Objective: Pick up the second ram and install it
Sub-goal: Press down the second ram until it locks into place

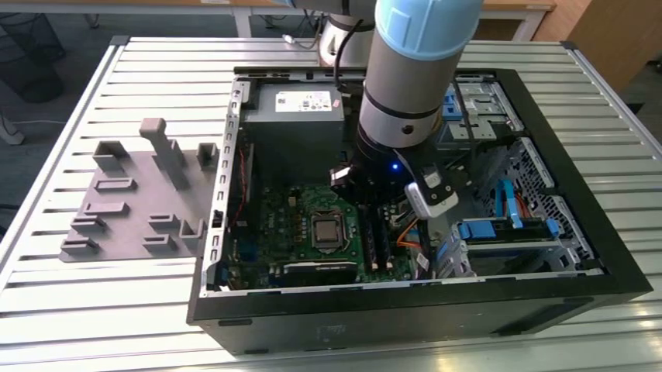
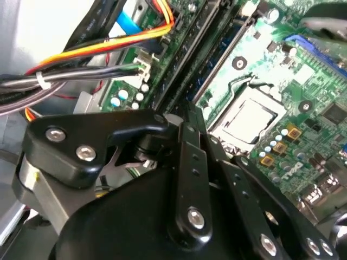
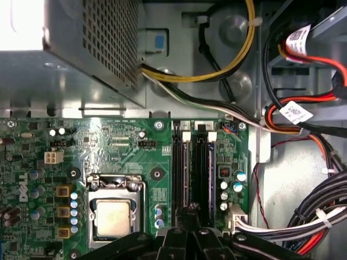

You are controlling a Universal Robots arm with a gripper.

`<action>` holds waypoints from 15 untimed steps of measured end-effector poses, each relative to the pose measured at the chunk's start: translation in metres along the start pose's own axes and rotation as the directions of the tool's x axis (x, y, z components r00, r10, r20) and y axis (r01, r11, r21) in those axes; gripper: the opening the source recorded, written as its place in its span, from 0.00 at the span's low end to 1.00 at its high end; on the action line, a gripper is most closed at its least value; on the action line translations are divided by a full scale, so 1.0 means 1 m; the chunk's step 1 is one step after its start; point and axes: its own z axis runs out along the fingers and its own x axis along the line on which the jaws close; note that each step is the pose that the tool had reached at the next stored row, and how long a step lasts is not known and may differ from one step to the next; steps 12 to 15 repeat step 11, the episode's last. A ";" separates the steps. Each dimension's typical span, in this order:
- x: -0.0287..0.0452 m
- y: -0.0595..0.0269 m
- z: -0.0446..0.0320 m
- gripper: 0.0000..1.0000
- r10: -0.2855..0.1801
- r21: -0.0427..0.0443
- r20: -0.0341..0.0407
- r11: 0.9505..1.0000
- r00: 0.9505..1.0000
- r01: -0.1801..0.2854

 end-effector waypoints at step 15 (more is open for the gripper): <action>0.0003 -0.0006 -0.0110 0.11 0.000 0.000 -0.001 1.000 1.000 0.000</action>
